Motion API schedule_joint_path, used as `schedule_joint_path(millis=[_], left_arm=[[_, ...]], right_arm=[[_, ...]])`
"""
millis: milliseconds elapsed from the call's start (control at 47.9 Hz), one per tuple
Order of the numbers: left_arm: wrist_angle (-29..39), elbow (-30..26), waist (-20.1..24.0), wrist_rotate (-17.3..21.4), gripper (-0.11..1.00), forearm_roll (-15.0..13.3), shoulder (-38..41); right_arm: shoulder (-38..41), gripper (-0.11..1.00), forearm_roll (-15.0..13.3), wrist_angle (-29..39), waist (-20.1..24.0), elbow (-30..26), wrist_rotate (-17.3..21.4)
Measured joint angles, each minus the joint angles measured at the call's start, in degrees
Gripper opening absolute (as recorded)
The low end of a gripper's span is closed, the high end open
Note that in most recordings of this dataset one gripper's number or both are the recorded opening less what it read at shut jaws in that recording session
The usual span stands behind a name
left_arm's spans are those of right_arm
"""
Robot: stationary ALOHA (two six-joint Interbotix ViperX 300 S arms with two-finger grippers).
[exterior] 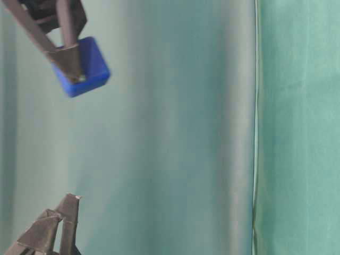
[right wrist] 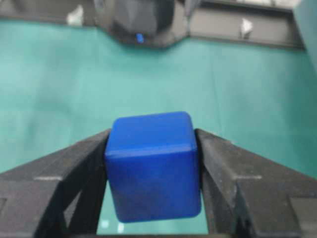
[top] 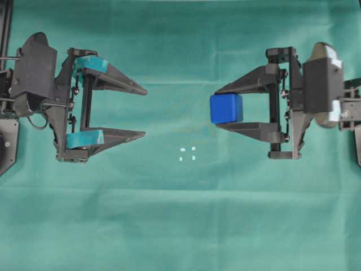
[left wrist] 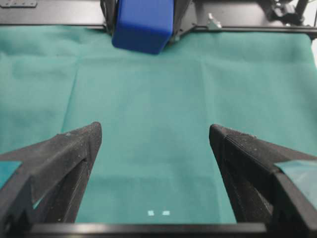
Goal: Handover the blue block to the right arm after grasping it with the left arm, then place it in the designated position.
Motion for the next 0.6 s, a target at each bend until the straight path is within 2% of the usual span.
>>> schedule_joint_path(millis=[271, 605], left_arm=[[-0.1, 0.0, -0.1, 0.0, 0.99, 0.0, 0.0], [0.1, -0.5, -0.1, 0.0, 0.99, 0.0, 1.0]], right_arm=[[0.7, 0.53, 2.7, 10.3, 2.3, -0.1, 0.4], [0.8, 0.53, 3.9, 12.9, 3.3, -0.1, 0.4]])
